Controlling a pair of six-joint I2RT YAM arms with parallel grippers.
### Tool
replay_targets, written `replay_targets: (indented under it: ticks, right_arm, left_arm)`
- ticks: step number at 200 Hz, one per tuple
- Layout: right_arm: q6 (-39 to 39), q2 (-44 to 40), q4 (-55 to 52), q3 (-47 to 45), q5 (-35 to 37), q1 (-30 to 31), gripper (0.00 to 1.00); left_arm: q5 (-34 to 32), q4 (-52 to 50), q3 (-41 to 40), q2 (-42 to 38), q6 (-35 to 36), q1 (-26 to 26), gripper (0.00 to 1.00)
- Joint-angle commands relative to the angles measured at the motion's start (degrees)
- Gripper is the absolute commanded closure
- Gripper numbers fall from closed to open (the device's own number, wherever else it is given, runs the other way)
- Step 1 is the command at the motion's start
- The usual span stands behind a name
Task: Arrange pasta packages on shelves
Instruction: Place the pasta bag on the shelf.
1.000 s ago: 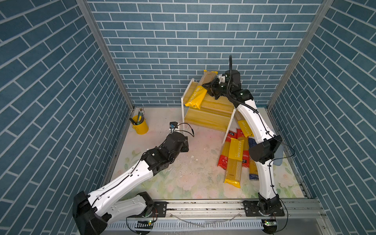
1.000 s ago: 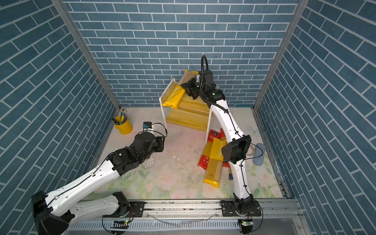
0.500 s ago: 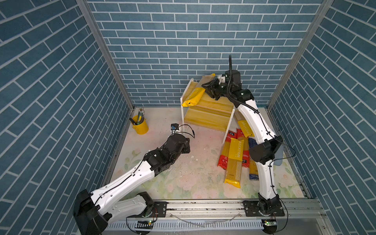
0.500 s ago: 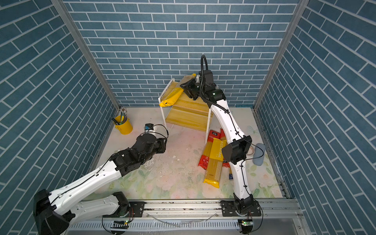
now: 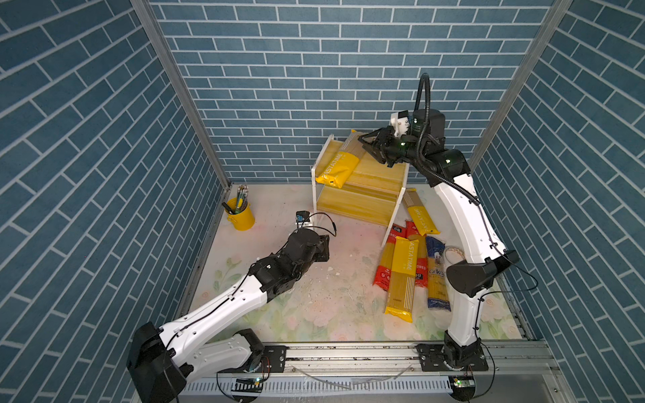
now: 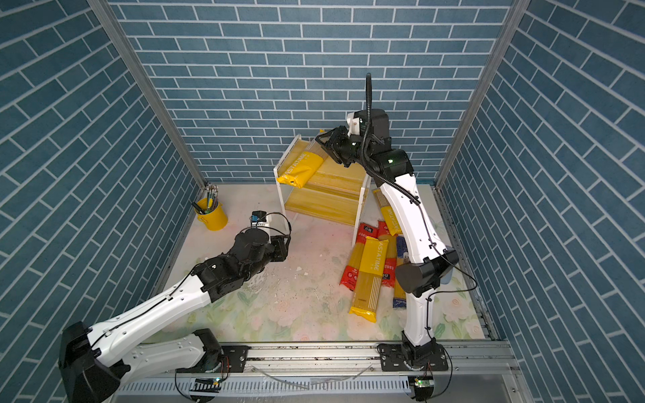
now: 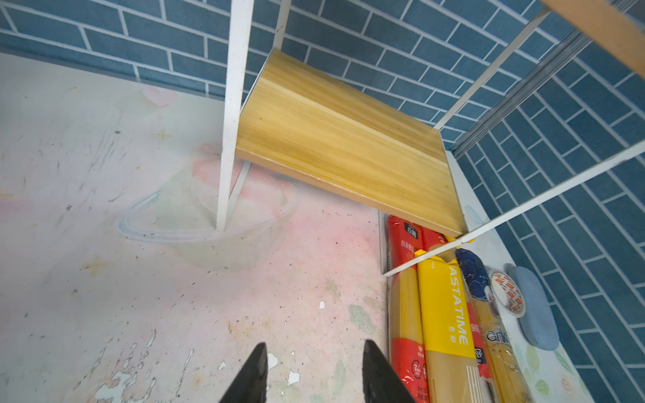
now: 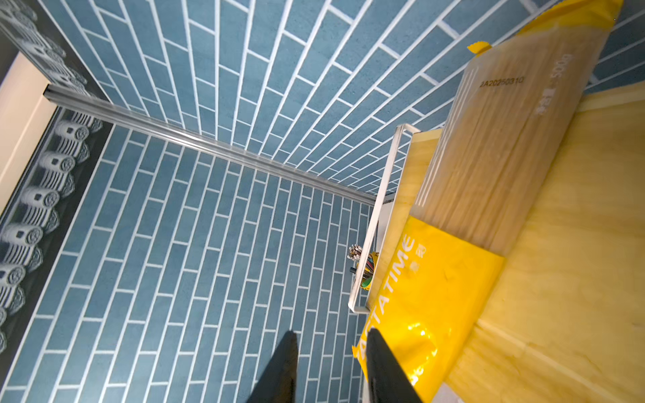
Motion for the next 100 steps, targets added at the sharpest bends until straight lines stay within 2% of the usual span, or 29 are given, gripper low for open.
replay_targets:
  ticks: [1,18,54,76,100]
  right_arm:
    - [-9.2,-5.3,-2.0,-5.7,-0.9,0.0,0.65]
    - [-15.0,-10.0,-4.9,-10.4,2.2,-0.1,0.65]
    - [-23.8,-21.9,-8.5,-23.1,10.8,-0.3,0.64]
    - [-27.4,-28.4,-7.1,-31.8,8.6,-2.4,0.62]
    - [-27.3,-36.4,-5.4,-43.5,8.7,-6.8,0.62]
  left_arm:
    - [0.7,4.1,-0.7,0.3,2.4,-0.2,0.52]
    - [0.4,5.2,0.2,1.1,4.3,-1.4,0.47]
    - [-1.0,8.4,2.4,4.7,8.8,-6.1,0.28]
    - [-3.2,10.2,4.3,8.6,12.4,-10.3,0.21]
    - [1.7,12.8,6.9,15.1,14.1,-13.1,0.2]
